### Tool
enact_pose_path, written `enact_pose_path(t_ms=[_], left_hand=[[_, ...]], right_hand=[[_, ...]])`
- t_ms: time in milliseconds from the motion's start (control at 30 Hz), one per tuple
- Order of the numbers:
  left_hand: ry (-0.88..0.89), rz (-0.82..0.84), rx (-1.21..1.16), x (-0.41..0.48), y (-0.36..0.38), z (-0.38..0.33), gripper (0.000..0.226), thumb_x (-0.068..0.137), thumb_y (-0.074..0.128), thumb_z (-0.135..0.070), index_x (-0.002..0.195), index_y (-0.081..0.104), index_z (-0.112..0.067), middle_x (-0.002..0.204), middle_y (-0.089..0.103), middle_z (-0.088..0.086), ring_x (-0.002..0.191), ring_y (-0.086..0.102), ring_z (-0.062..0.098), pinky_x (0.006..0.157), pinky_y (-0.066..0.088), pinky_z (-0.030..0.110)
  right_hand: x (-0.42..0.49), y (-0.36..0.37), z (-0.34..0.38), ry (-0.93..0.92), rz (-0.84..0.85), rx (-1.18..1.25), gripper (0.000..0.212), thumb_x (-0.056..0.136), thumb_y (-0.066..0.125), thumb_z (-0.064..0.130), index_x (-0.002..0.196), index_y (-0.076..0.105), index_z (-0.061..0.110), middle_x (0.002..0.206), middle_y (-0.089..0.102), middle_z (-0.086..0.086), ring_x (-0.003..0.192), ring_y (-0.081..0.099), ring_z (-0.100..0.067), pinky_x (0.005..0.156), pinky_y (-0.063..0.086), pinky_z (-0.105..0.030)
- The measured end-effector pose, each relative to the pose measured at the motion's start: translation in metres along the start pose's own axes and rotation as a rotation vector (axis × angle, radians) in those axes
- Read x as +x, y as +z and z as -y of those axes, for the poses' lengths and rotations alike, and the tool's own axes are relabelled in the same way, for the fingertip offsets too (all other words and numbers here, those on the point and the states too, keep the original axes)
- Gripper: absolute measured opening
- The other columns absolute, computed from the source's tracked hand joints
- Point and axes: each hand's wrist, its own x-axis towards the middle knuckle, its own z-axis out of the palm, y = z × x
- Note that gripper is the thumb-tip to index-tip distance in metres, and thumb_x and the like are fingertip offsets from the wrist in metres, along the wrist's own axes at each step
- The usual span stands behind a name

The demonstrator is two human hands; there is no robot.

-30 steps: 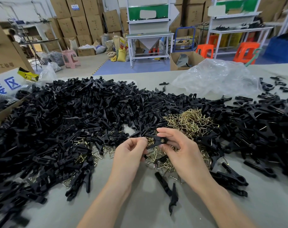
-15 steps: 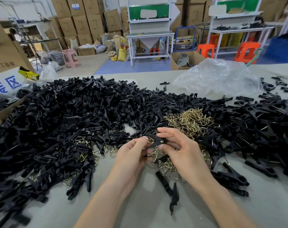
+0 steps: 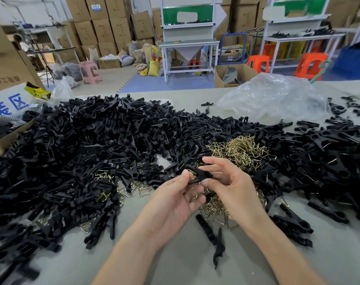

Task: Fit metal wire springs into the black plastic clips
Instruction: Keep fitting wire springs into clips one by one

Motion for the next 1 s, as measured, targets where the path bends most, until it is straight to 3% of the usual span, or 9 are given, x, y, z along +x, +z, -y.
enact_pose_path(t_ms=[167,333,533,733,833,900,1000], left_hand=[[-0.010,0.026,0.014,-0.001,-0.001,-0.002,0.020,0.088,0.062,-0.022,0.098,0.068,-0.006,0.094,0.068,0.015,0.079,0.067,0.020,0.072,0.060,0.034],[-0.017,0.056,0.077,-0.001,-0.001,-0.004,0.019,0.087,0.068,-0.026,0.094,0.073,-0.009,0.084,0.066,0.008,0.073,0.066,0.018,0.069,0.059,0.033],[0.019,0.105,0.081,-0.002,-0.001,-0.001,0.030,0.079,0.078,-0.034,0.094,0.074,-0.009,0.084,0.065,0.007,0.074,0.066,0.017,0.070,0.058,0.034],[-0.010,0.094,0.137,-0.004,-0.001,-0.004,0.051,0.086,0.072,-0.039,0.125,0.058,-0.010,0.083,0.066,0.009,0.075,0.068,0.024,0.066,0.059,0.035],[-0.043,0.085,0.213,-0.006,-0.004,-0.010,0.036,0.097,0.062,-0.042,0.130,0.063,-0.027,0.083,0.063,0.009,0.073,0.068,0.024,0.060,0.057,0.033],[-0.078,0.095,0.223,-0.006,-0.005,-0.013,0.038,0.095,0.056,-0.044,0.129,0.064,-0.029,0.083,0.064,0.008,0.072,0.068,0.021,0.056,0.056,0.028],[-0.135,0.122,0.121,-0.008,-0.005,-0.015,0.041,0.093,0.055,-0.043,0.128,0.064,-0.025,0.082,0.066,0.007,0.068,0.069,0.017,0.051,0.055,0.024]], right_hand=[[0.000,-0.002,0.002,0.004,0.021,0.017,0.052,0.087,0.077,0.008,0.113,0.068,0.052,0.111,0.074,0.017,0.109,0.068,-0.003,0.093,0.054,-0.020],[0.000,-0.004,0.006,0.034,0.046,0.156,0.046,0.085,0.077,0.008,0.112,0.072,0.044,0.112,0.075,0.007,0.106,0.070,-0.009,0.091,0.051,-0.016],[-0.002,-0.002,0.012,0.044,0.077,0.177,0.040,0.076,0.078,0.023,0.110,0.072,0.045,0.108,0.075,0.010,0.102,0.069,-0.003,0.089,0.049,-0.011],[-0.002,-0.002,0.013,0.037,0.085,0.165,0.040,0.073,0.079,0.032,0.109,0.071,0.047,0.108,0.077,0.009,0.103,0.071,-0.006,0.089,0.049,-0.012],[-0.003,-0.002,0.013,0.076,0.100,0.212,0.040,0.075,0.080,0.028,0.110,0.071,0.046,0.108,0.078,0.006,0.105,0.072,-0.009,0.089,0.052,-0.014],[-0.003,-0.003,0.014,0.109,0.104,0.243,0.040,0.076,0.080,0.025,0.111,0.072,0.042,0.106,0.079,0.003,0.104,0.073,-0.012,0.087,0.054,-0.016],[-0.005,-0.002,0.015,0.130,0.093,0.263,0.032,0.076,0.079,0.018,0.107,0.074,0.022,0.101,0.079,0.000,0.098,0.075,-0.012,0.082,0.054,-0.016]])
